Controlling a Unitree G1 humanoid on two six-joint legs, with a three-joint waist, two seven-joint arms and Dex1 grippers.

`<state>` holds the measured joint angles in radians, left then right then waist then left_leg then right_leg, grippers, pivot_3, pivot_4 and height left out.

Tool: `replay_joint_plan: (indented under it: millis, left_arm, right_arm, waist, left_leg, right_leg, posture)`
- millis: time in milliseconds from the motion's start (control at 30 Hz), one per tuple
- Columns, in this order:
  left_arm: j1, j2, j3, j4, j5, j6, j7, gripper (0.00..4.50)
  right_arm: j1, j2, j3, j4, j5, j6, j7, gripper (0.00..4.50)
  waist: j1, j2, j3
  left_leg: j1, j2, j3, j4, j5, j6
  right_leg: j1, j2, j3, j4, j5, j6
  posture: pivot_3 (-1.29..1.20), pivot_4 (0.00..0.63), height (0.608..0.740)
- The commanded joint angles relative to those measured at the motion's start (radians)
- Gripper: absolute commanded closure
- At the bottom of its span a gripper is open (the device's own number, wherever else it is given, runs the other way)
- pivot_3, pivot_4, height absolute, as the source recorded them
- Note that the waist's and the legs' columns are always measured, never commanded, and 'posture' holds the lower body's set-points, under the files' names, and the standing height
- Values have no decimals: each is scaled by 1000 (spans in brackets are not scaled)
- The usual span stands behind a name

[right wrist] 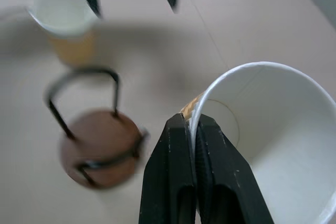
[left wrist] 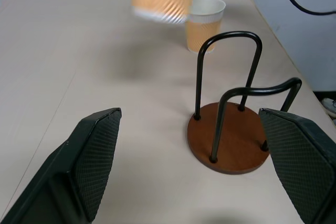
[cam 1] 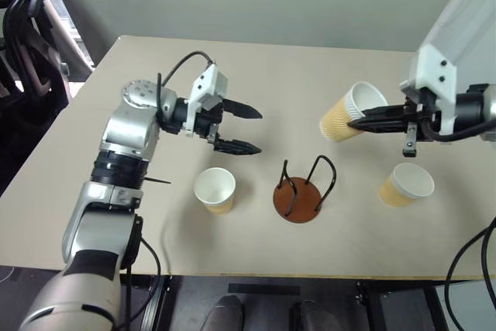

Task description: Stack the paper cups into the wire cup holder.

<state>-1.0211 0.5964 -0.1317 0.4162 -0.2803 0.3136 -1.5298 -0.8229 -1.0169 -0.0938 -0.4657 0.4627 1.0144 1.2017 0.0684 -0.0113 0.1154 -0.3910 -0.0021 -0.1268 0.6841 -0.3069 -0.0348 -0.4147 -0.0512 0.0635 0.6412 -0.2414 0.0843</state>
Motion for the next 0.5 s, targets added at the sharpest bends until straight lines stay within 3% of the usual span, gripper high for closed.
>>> replay_joint_plan:
  millis: [33,500]
  left_arm:
    - [-26,2,3,-1,-7,-7,-16,0]
    - [-34,-21,-12,17,11,-34,-7,0]
  right_arm:
    - [-48,-38,-55,-84,103,87,-27,4473]
    - [-7,-158,83,-249,167,15,-28,4473]
  waist:
    - [1,0,0]
    - [-4,0,0]
  left_leg:
    - [0,0,0,0,0,0]
    - [0,0,0,0,0,1]
  right_leg:
    - [0,0,0,0,0,0]
    - [0,-1,0,0,0,0]
  posture:
    - [0,150,740]
    - [0,150,740]
